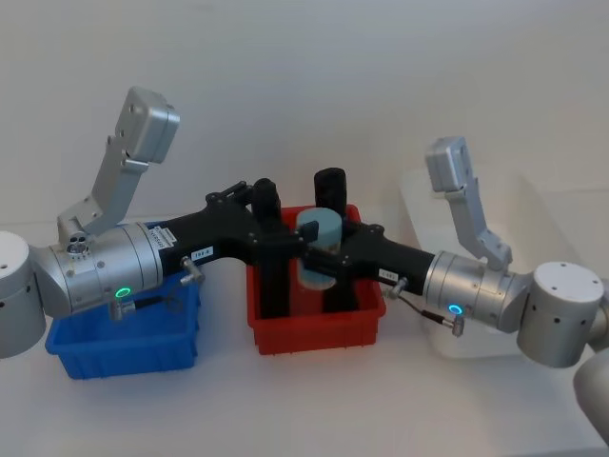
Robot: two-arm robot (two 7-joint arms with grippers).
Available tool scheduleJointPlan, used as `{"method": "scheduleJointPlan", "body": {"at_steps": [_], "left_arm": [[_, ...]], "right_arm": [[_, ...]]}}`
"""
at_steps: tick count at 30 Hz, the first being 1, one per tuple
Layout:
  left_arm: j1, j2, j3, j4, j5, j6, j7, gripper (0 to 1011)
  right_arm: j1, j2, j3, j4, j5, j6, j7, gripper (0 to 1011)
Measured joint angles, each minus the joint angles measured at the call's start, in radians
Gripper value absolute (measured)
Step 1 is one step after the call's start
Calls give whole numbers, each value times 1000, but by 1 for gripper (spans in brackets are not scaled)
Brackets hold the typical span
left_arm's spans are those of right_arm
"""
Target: Pick the cotton swabs from the blue box and place them into the white box.
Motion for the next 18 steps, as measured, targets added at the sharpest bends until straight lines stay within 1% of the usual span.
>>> {"method": "scheduleJointPlan", "body": {"at_steps": [9,12,13,18], "left_arm": [[0,0,0,0,0,0,0,1004],[0,0,0,0,0,0,0,1004],[0,0,0,0,0,0,0,1004],[0,0,0,0,0,0,0,1004]], "right_arm": [[19,10,31,42,6,-28,-66,680],[25,14,44,57,6,-46,-99,680],[25,14,44,57,6,-46,-99,680],[32,23,65,73,4,-70,-152,680]]}}
